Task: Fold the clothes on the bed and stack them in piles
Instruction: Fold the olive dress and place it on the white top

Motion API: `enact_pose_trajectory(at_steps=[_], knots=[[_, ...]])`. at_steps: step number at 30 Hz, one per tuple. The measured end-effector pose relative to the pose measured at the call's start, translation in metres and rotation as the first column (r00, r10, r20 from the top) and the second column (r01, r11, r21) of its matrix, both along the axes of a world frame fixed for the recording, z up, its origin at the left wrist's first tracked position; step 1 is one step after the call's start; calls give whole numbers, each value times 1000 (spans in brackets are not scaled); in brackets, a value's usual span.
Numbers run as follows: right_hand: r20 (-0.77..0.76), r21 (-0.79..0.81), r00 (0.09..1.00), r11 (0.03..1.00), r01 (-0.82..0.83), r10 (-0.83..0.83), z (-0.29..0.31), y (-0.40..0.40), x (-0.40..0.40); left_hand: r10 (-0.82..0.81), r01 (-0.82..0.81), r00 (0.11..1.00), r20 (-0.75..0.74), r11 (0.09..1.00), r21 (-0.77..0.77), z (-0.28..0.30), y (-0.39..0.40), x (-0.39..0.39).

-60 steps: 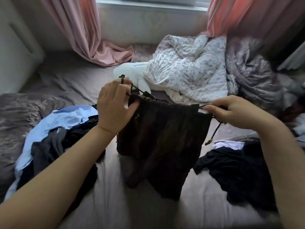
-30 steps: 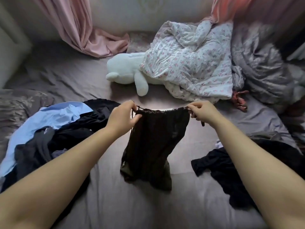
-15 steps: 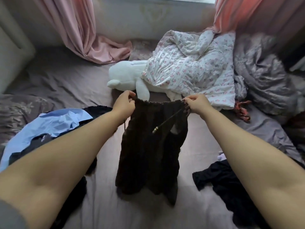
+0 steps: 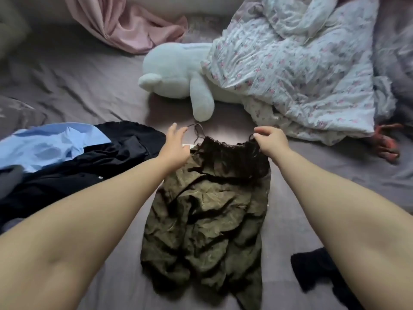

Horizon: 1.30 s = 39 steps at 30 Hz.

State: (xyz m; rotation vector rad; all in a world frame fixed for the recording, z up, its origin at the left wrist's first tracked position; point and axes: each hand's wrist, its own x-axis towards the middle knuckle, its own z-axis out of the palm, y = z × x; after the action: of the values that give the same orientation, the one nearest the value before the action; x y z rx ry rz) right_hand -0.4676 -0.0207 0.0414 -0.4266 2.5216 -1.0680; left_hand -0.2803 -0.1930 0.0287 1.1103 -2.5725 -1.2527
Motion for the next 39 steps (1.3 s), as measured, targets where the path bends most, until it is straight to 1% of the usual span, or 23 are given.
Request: enact_pose_trajectory(at_steps=[2, 4, 6, 8, 9, 10, 11, 12, 14, 15, 17, 18, 19, 20, 21, 22, 24, 25, 27, 30, 33, 35, 39], knots=[[2, 38, 998, 997, -66, 66, -16, -3, -8, 83, -83, 996, -15, 997, 1, -24, -4, 0], [3, 79, 999, 996, -43, 42, -37, 4, -5, 159, -160, 986, 43, 987, 29, -51, 3, 14], [48, 15, 994, 996, 94, -94, -63, 27, 20, 252, -269, 956, 153, 958, 103, -82, 22, 50], [117, -22, 943, 948, 316, -312, -91, 66, 65, 341, -383, 909, 240, 910, 157, -111, 47, 97], [161, 19, 900, 913, 408, -405, -107, 92, 94, 375, -433, 880, 292, 886, 166, -124, 58, 119], [220, 91, 857, 884, 458, -467, -120, 118, 126, 397, -472, 848, 351, 867, 161, -134, 69, 139], [273, 174, 823, 867, 466, -498, -133, 143, 158, 416, -509, 813, 407, 848, 151, -142, 78, 155], [305, 241, 812, 866, 439, -497, -144, 164, 189, 440, -542, 783, 440, 830, 134, -145, 86, 167], [293, 324, 847, 880, 348, -443, -162, 190, 235, 504, -613, 740, 445, 777, 140, -156, 98, 184], [278, 337, 868, 888, 312, -410, -169, 195, 249, 517, -638, 744, 423, 739, 217, -160, 101, 187], [294, 323, 888, 911, 257, -354, -177, 194, 263, 512, -622, 783, 354, 664, 416, -166, 109, 187], [316, 293, 889, 925, 240, -331, -179, 190, 266, 484, -588, 809, 334, 651, 480, -161, 117, 185], [338, 249, 885, 937, 244, -321, -180, 188, 268, 477, -568, 823, 310, 658, 495, -158, 124, 182], [364, 200, 866, 937, 287, -343, -179, 184, 269, 491, -569, 821, 291, 679, 464, -155, 130, 181], [401, 152, 822, 914, 375, -404, -175, 183, 270, 523, -583, 811, 264, 681, 443, -152, 135, 181], [449, 105, 749, 861, 498, -488, -168, 184, 270, 553, -600, 797, 245, 676, 428, -144, 138, 182], [573, 30, 546, 682, 731, -611, -151, 193, 266, 602, -630, 768, 217, 654, 418, -130, 138, 193], [625, 21, 456, 598, 801, -634, -143, 202, 263, 618, -644, 757, 211, 653, 399, -124, 137, 201], [690, 23, 331, 477, 878, -643, -123, 226, 256, 622, -654, 752, 219, 659, 372, -112, 133, 222], [694, 40, 274, 416, 909, -666, -92, 266, 252, 589, -653, 757, 281, 670, 355, -91, 133, 260], [675, 108, 243, 419, 901, -696, -72, 305, 259, 547, -667, 745, 382, 624, 407, -79, 138, 299], [657, 128, 237, 416, 900, -716, -58, 323, 265, 541, -694, 720, 435, 546, 469, -75, 142, 320], [597, 117, 204, 336, 935, -776, -46, 334, 270, 583, -762, 636, 506, 370, 532, -79, 144, 350]])
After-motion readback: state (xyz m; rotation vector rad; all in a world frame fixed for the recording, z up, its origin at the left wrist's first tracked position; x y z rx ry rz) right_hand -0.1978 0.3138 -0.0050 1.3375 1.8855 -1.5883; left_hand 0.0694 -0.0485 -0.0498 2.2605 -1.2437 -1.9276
